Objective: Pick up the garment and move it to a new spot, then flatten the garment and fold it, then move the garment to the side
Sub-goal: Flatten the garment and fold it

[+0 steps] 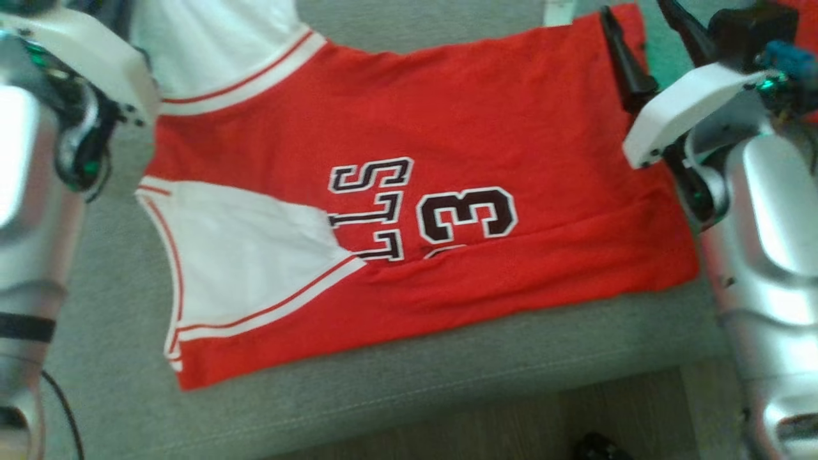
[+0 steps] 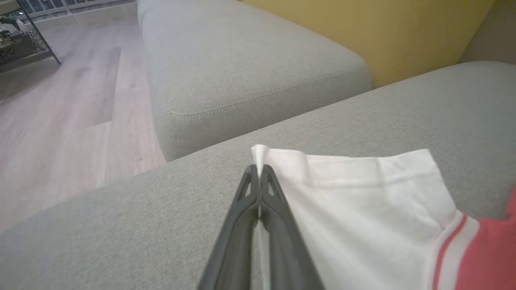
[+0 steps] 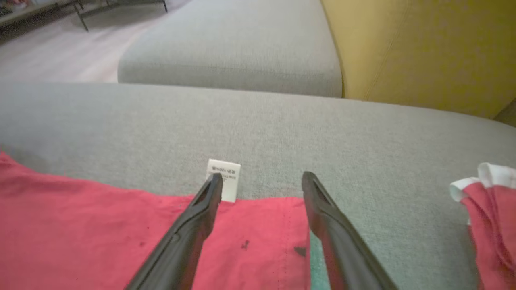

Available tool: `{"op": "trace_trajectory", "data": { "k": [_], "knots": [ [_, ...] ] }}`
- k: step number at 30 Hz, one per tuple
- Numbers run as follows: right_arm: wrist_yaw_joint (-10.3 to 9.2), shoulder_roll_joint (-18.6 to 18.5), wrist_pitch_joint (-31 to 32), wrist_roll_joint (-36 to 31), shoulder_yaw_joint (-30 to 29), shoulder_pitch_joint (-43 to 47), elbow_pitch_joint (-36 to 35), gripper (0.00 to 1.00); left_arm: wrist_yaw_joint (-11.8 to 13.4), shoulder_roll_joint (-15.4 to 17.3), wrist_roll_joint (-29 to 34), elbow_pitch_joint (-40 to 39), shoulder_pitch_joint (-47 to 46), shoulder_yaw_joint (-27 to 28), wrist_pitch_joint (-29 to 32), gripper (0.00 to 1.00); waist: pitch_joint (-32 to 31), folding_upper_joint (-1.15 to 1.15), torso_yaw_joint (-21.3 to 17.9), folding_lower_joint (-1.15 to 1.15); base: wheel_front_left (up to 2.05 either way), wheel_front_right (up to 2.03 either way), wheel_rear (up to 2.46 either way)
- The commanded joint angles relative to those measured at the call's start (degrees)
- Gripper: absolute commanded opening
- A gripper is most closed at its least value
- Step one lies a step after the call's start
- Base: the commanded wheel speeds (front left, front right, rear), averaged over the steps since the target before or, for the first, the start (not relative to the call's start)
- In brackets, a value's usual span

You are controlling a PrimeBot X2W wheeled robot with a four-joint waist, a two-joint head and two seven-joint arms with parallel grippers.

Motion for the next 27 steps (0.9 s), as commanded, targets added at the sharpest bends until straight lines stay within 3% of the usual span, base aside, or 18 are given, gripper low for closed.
{"op": "trace_trajectory", "data": {
  "k": [1, 13, 24, 25, 26, 27],
  "knots": [
    [-0.02, -1.09, 0.34, 0.02, 1.13, -1.51, -0.40, 1.00, 0.50, 1.85, 0.25, -2.07, -0.78, 1.75, -0.88, 0.00, -0.32, 0.00, 1.73, 0.00, 0.00, 0.00, 0.00],
    [-0.02, -8.74, 2.37, 1.59, 7.45, -10.62, 16.51, 1.00, 1.03, -0.48, 1.08, -5.62, 1.78, -1.37, -2.06, 0.00, 0.18, 0.00, 4.64, 0.00, 0.00, 0.00, 0.00],
    [-0.02, -9.16, 0.38, 3.58, 11.54, -14.05, 25.64, 1.00, 1.63, 0.46, 0.64, -6.91, 1.85, -1.53, -1.40, 0.00, 0.40, 0.00, 4.72, 0.00, 0.00, 0.00, 0.00],
    [-0.02, -8.91, 0.16, 4.23, 12.16, -14.18, 26.10, 0.96, 1.68, 0.51, 0.59, -6.99, 1.86, -1.55, -1.35, 0.00, 0.40, 0.00, 4.68, 0.00, 0.00, 0.00, 0.00],
    [-0.02, -8.75, -0.27, 4.82, 12.95, -14.30, 26.38, 0.40, 1.72, 0.55, 0.53, -7.06, 1.87, -1.57, -1.30, 0.00, 0.41, 0.00, 4.66, 0.00, 0.00, 0.00, 0.00],
    [-0.02, -8.61, -0.87, 5.32, 14.08, -14.33, 26.47, 0.00, 1.76, 0.58, 0.47, -7.12, 1.87, -1.59, -1.25, 0.00, 0.42, 0.00, 4.66, 0.00, 0.00, 0.00, 0.00]
  ]
}}
